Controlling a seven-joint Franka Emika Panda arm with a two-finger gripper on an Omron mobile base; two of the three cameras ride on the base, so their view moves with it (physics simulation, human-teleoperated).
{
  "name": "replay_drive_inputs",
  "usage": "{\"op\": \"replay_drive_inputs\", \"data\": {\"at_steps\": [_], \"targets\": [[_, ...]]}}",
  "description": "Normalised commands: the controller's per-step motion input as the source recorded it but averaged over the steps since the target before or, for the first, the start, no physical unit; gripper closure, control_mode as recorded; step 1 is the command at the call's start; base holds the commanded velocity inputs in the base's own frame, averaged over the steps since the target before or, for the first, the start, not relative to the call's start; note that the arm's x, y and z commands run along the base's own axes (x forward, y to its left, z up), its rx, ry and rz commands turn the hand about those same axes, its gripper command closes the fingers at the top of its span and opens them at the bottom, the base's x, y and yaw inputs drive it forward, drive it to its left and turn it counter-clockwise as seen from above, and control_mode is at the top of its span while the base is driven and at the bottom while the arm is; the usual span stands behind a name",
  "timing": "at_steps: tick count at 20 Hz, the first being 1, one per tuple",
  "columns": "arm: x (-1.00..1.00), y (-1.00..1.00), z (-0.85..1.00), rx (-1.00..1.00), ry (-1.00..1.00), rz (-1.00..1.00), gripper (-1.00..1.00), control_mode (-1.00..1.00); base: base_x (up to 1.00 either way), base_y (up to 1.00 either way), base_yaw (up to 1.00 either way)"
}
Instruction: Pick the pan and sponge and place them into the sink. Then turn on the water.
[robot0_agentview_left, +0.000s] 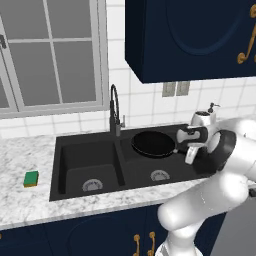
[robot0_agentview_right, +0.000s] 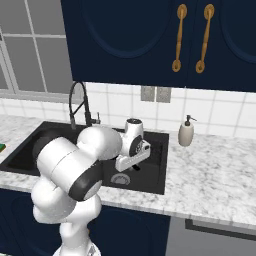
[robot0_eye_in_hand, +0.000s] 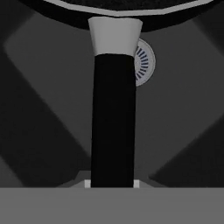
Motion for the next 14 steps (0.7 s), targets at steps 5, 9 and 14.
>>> {"op": "replay_drive_inputs", "data": {"at_steps": [5, 9, 14], "targets": [[0.49, 0.14, -0.58, 0.00, 0.00, 0.12, 1.00, -1.00, 0.00, 0.00, 0.00], [0.46, 0.01, -0.55, 0.00, 0.00, 0.12, 1.00, -1.00, 0.00, 0.00, 0.00], [0.39, -0.02, -0.51, 0.00, 0.00, 0.05, 1.00, -1.00, 0.00, 0.00, 0.00]]}}
